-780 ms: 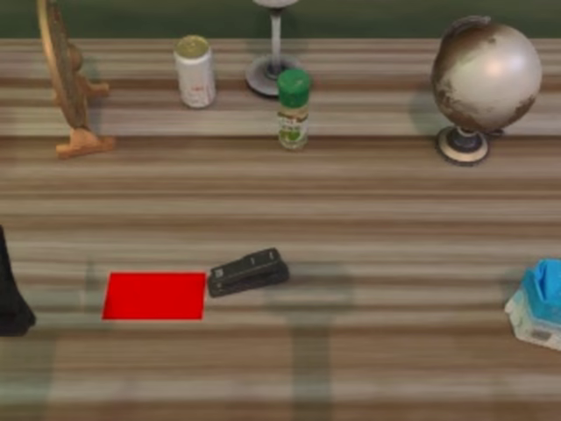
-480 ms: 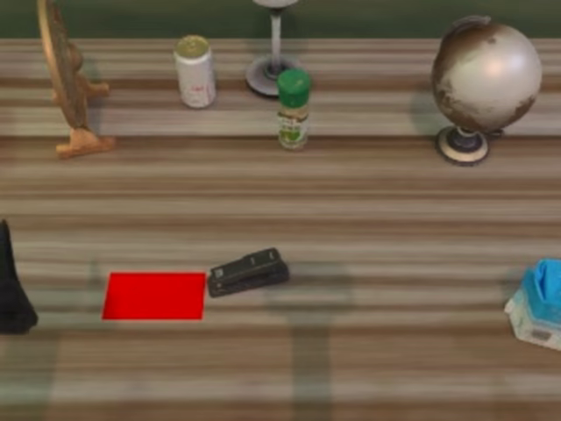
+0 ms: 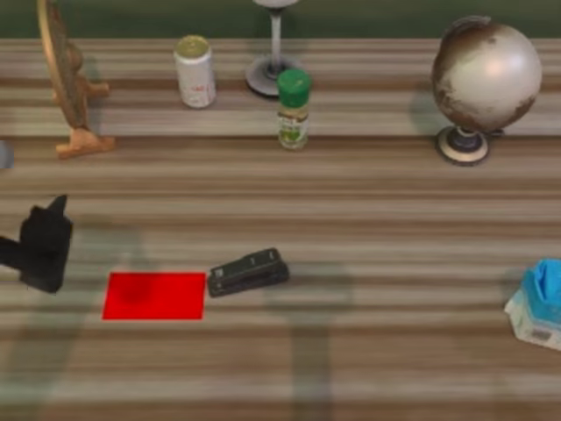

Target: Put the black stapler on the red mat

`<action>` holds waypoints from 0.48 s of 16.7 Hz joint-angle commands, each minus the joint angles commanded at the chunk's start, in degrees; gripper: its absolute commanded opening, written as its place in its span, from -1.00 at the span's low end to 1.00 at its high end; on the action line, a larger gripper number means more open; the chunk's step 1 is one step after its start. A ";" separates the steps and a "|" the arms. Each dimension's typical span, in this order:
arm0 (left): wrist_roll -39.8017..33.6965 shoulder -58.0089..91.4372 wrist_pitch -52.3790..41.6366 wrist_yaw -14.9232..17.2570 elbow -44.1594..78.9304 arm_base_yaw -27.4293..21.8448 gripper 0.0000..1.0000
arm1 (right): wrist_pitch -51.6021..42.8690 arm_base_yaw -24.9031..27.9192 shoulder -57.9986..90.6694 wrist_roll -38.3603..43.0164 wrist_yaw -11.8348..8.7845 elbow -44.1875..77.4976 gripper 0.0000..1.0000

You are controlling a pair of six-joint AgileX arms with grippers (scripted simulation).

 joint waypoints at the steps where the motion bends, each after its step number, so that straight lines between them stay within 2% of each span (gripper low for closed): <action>1: 1.96 6.39 -3.60 -0.04 4.90 -1.67 1.00 | 0.00 0.00 0.00 0.00 0.00 0.00 1.00; 8: 15.49 50.64 -28.29 0.09 37.82 -13.42 1.00 | 0.00 0.00 0.00 0.00 0.00 0.00 1.00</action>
